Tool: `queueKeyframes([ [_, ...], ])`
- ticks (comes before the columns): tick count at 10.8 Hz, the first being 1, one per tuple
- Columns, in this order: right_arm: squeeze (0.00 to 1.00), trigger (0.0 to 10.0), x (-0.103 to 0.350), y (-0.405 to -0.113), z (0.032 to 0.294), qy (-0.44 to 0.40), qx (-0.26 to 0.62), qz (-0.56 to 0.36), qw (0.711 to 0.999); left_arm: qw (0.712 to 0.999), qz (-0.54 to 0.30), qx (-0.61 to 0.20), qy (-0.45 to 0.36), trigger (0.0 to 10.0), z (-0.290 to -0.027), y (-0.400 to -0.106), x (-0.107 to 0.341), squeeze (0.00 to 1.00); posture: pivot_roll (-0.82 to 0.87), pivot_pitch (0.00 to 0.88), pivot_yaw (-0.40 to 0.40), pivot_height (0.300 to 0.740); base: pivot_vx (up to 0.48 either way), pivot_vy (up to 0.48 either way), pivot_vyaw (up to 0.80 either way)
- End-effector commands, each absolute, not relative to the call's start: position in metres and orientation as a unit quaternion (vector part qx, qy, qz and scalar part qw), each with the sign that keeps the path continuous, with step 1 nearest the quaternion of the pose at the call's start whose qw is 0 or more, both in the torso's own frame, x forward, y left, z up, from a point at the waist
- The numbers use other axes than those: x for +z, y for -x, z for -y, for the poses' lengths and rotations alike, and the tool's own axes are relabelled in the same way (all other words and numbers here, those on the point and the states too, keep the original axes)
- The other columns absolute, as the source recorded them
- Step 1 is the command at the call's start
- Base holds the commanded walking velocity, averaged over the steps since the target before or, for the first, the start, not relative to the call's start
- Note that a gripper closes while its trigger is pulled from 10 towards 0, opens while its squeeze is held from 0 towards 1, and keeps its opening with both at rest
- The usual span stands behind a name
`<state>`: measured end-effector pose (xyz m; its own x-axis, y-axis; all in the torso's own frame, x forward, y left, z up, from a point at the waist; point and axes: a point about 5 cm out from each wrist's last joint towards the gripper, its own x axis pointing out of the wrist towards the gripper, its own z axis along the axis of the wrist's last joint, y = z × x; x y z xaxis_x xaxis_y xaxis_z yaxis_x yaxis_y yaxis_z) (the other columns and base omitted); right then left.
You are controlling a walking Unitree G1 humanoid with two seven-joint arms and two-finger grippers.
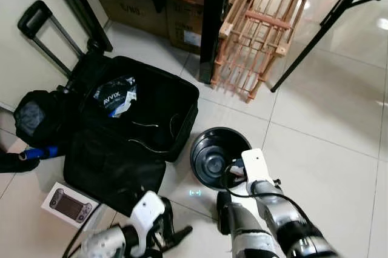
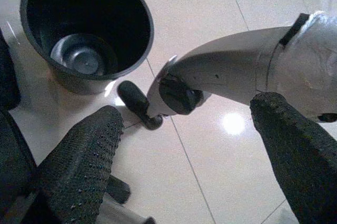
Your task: Picking trash to rubbish bin
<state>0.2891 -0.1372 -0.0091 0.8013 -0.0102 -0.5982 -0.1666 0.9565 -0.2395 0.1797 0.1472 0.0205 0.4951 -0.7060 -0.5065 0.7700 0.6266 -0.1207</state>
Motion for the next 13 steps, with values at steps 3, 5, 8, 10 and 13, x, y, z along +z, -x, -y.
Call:
queueKeyframes([
  [3,0.00,10.0,-0.017,-0.284,0.139,0.150,0.034,-0.317,0.936,0.859,-0.292,-0.414,-0.079,10.0,-0.158,-0.170,0.012,0.00,0.13,0.463,0.013,0.740,0.000,0.000,0.00],
  [5,0.00,10.0,-0.019,-0.283,0.140,0.154,0.031,-0.319,0.935,0.856,-0.302,-0.411,-0.085,10.0,-0.165,-0.165,0.009,0.00,0.13,0.465,0.014,0.740,0.000,0.000,0.00],
  [8,0.00,10.0,-0.017,-0.285,0.137,0.158,0.034,-0.310,0.937,0.857,-0.305,-0.405,-0.090,10.0,-0.169,-0.166,0.010,0.00,0.15,0.467,0.017,0.740,0.000,0.000,0.00],
  [10,0.00,10.0,-0.015,-0.288,0.136,0.166,0.034,-0.304,0.938,0.857,-0.306,-0.404,-0.091,10.0,-0.169,-0.166,0.008,0.00,0.14,0.466,0.016,0.740,0.000,0.000,0.00],
  [13,0.09,10.0,-0.014,-0.289,0.136,0.168,0.035,-0.299,0.939,0.857,-0.306,-0.405,-0.091,10.0,-0.168,-0.165,0.008,0.00,0.15,0.467,0.017,0.740,0.000,0.000,0.00],
])
